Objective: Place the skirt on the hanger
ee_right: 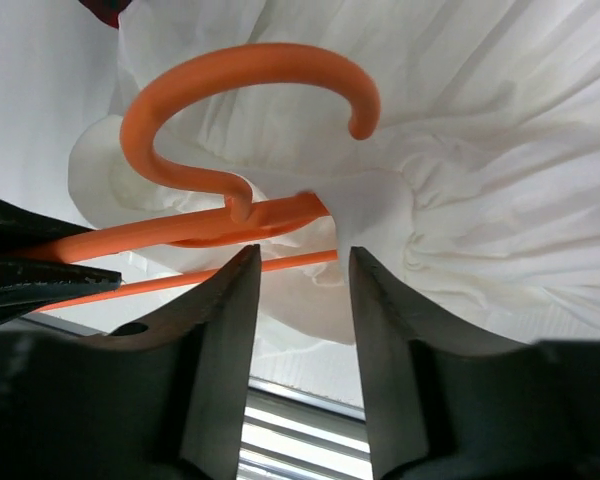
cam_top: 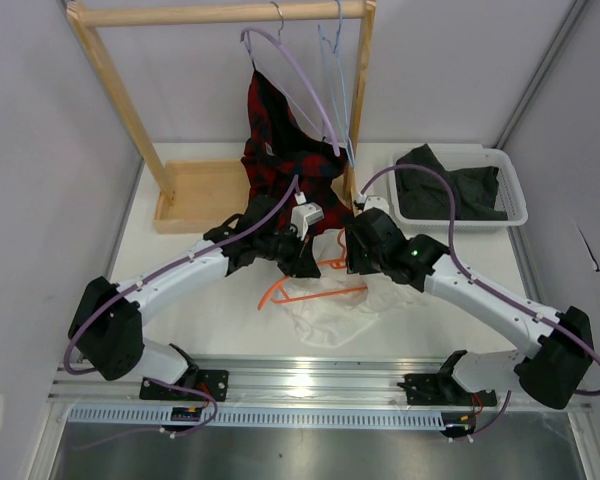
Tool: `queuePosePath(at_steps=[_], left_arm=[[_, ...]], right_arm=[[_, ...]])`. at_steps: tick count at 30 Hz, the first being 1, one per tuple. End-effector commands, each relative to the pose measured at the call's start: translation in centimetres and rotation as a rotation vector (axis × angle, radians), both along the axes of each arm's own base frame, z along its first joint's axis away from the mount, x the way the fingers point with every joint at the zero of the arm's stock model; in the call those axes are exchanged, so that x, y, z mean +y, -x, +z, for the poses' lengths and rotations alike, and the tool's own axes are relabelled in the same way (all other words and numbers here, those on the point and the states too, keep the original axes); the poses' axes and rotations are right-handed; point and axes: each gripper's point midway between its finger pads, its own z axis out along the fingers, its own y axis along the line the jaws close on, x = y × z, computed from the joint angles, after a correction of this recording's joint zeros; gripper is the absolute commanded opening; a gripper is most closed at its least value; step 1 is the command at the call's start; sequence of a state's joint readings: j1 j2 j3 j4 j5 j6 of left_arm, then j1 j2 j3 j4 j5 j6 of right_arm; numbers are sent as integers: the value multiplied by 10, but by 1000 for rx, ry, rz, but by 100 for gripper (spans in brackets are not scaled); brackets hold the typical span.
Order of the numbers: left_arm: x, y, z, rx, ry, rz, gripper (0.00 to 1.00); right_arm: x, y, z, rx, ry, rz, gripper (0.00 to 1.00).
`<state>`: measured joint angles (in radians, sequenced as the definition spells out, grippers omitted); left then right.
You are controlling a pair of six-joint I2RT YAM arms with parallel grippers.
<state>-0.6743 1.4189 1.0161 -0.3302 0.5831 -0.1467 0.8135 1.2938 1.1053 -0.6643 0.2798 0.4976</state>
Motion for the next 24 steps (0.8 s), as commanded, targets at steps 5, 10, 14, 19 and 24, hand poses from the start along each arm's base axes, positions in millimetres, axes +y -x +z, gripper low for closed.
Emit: queuePosePath(at_steps=[5,10,14,19,24], left_arm=[[-8,-7,17,-42,54,-52,0],[-9,-6,17,-36,63,-61,0],[-11,-5,17,-29,69,-65,0],[-12,-4,21,-30,83,-74,0],[-11,-3,22,-36,77,-73,0]], right_arm=[[2,-4,51,-155,-146,41,50],[21,-8,60,-174,-201,90,52],[34,-10,54,-157,-190,100,52],[39,-20,35,-144,-152,70,52],[44,-30,27,-151,-122,49,31]])
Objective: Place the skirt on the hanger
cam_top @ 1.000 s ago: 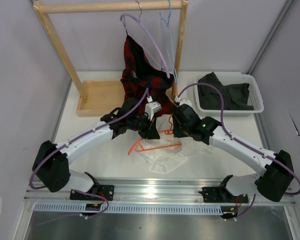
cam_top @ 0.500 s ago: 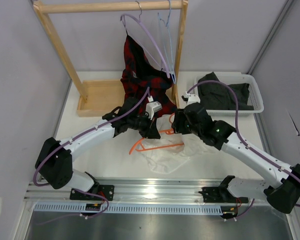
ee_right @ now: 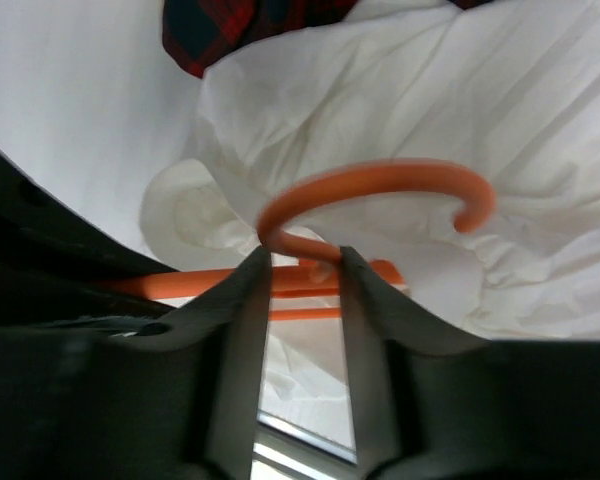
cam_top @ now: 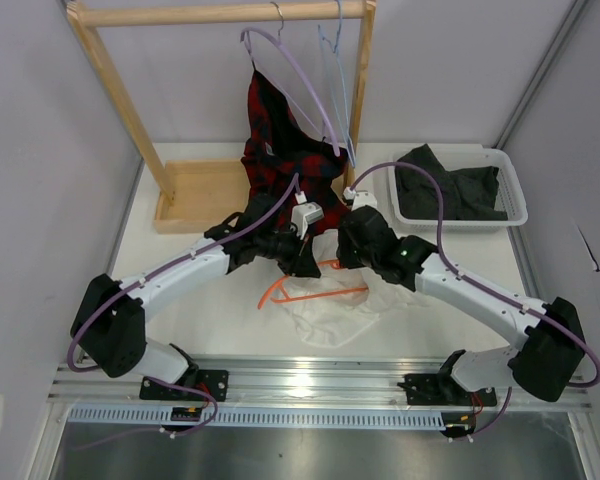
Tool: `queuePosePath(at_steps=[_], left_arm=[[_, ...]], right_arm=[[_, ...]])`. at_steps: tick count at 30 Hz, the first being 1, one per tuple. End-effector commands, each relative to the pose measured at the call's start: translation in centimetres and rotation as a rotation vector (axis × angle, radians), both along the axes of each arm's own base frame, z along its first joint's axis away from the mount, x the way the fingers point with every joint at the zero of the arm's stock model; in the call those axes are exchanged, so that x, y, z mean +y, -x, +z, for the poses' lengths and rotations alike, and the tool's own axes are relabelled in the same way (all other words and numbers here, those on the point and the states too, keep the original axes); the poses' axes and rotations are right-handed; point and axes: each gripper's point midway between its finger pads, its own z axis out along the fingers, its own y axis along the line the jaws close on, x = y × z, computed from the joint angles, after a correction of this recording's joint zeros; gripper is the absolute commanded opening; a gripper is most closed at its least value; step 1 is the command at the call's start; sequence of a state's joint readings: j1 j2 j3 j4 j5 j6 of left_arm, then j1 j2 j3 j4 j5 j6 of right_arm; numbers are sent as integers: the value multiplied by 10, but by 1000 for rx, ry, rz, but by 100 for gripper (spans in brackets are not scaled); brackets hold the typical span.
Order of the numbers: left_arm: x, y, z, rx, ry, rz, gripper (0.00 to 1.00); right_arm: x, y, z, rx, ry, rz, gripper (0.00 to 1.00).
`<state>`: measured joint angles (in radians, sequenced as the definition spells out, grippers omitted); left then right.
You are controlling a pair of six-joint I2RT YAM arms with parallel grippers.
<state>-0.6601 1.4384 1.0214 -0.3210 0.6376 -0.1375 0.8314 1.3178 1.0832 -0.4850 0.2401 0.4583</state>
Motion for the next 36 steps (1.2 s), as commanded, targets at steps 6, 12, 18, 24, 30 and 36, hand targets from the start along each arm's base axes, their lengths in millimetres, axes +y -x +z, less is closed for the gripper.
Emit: queuePosePath(at_steps=[6,12,18,24,30,36], left_arm=[[-5,-13,34,-89,41,17,3],[23,-31,54,-153,12,204,49],[53,-35,33,-127,-98,318,52],[55,-19,-12,6,-158,295,40],[59,-17,-36,47,-198,318,50],[53,-21,-46,75,-191,335,53]], right_arm=[[-2,-17,9,-67,38,-91,0],[-7,-10,6,-58,29,-81,0],[-13,-10,7,-60,27,-101,0],[-13,-9,12,-69,9,-104,0],[-13,-8,13,-68,-5,-104,0],[-15,-6,17,-76,-15,-106,0]])
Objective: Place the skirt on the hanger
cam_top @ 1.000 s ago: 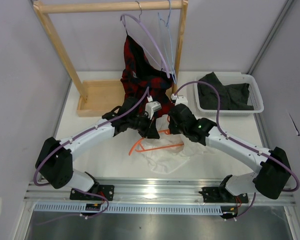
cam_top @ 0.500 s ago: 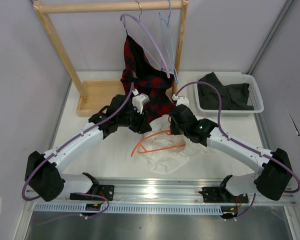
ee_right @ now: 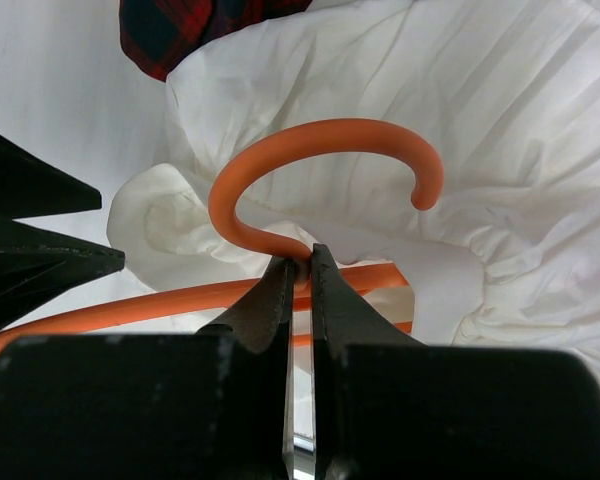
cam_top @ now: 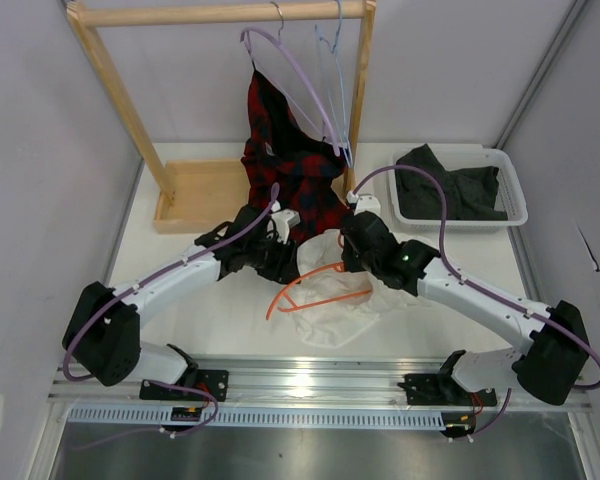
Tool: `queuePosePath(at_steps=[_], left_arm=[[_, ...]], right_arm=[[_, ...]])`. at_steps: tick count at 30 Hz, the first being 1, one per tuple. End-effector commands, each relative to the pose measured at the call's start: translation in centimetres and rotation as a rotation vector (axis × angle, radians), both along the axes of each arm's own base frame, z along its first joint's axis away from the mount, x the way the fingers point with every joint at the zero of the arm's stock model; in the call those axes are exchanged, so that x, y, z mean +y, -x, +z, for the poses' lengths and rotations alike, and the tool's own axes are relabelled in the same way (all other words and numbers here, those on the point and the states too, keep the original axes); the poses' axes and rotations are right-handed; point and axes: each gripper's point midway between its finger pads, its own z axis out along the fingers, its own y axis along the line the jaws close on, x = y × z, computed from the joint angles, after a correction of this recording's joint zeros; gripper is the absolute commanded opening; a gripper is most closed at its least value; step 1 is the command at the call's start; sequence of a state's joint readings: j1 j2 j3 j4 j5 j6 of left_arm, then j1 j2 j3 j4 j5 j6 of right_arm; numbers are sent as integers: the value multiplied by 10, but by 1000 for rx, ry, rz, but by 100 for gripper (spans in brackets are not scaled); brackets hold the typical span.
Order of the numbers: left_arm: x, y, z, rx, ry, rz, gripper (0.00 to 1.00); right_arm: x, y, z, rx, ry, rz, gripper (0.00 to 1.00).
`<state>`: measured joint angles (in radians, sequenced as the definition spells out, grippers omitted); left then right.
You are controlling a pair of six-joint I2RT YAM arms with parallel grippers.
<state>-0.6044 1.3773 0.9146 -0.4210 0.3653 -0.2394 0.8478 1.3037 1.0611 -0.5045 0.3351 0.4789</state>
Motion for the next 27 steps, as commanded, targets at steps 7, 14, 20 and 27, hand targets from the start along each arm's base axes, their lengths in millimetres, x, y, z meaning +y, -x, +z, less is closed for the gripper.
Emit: queuePosePath(at_steps=[7,14,20,27], left_arm=[[-9,-13,-8,1,25,57,53],[-8,-18,-19,17,11,92,39],[-6,-19,-22,14,8,116,18],[-1,-11,-20,3,31,129,0]], right_arm=[[-1,-6,25,-62,-69,-35,0],[-5,-8,26,-65,-71,-49,0],[-11,-11,27,-72,-77,-75,0],[-30,-28,22,-107,-62,-190,0]])
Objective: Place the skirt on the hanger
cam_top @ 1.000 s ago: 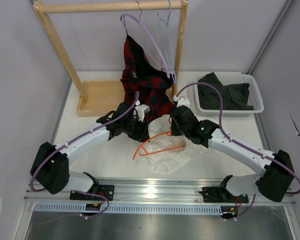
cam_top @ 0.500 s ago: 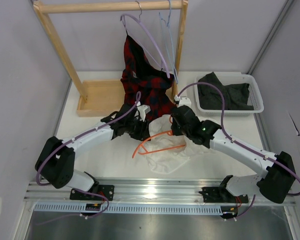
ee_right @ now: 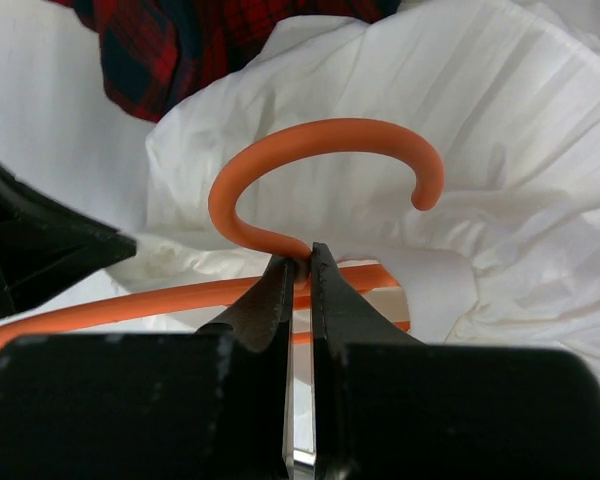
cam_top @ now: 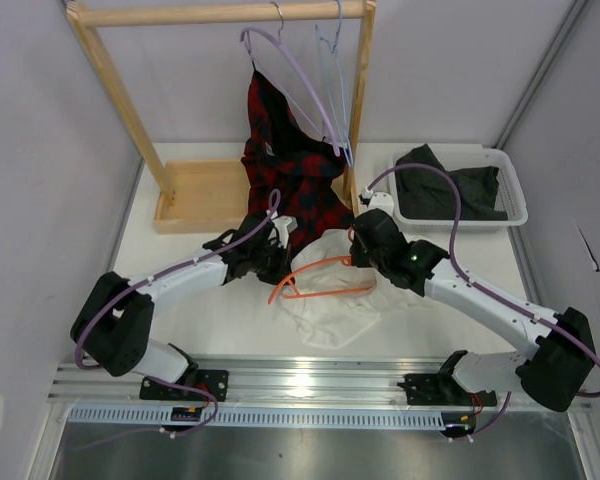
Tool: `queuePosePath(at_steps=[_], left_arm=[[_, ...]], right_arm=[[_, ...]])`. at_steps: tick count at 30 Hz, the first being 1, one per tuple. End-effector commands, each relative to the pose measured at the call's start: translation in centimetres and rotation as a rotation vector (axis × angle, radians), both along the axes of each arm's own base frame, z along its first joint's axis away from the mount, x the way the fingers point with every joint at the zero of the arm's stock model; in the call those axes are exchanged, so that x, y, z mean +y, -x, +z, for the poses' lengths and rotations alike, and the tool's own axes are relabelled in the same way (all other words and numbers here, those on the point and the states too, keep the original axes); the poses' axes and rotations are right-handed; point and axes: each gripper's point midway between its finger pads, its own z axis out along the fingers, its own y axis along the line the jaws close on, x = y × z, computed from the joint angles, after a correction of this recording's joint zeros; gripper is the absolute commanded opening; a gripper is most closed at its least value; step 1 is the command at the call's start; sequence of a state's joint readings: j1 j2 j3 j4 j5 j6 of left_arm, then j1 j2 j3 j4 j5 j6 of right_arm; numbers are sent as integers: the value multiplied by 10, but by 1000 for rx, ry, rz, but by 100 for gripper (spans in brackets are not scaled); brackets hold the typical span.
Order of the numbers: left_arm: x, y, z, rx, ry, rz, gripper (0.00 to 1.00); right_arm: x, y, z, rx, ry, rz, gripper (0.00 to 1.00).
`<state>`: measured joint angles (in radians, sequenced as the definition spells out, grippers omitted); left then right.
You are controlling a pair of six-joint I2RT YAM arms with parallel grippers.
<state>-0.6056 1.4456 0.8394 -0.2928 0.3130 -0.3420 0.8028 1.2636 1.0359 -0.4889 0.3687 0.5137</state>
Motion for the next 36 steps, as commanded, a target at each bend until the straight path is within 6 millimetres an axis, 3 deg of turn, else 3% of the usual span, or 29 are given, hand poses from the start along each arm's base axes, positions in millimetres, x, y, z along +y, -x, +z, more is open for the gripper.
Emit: queuePosePath(at_steps=[1,19,29,36], left_arm=[[0,-1,14,-49,40,23,0],[13,12,51,-132,65,18,0],[27,26,39,-107,11,5,0],[32,30,34,-93,-14,5,0]], right_arm=[[-12,-19,13,-80,-27,-111,0],[-36,-55,0,-121,-11,-281,0],[-44,-71,-1,-134,-26,-373,0],[-63,-77,-2,-126,-52,-434,0]])
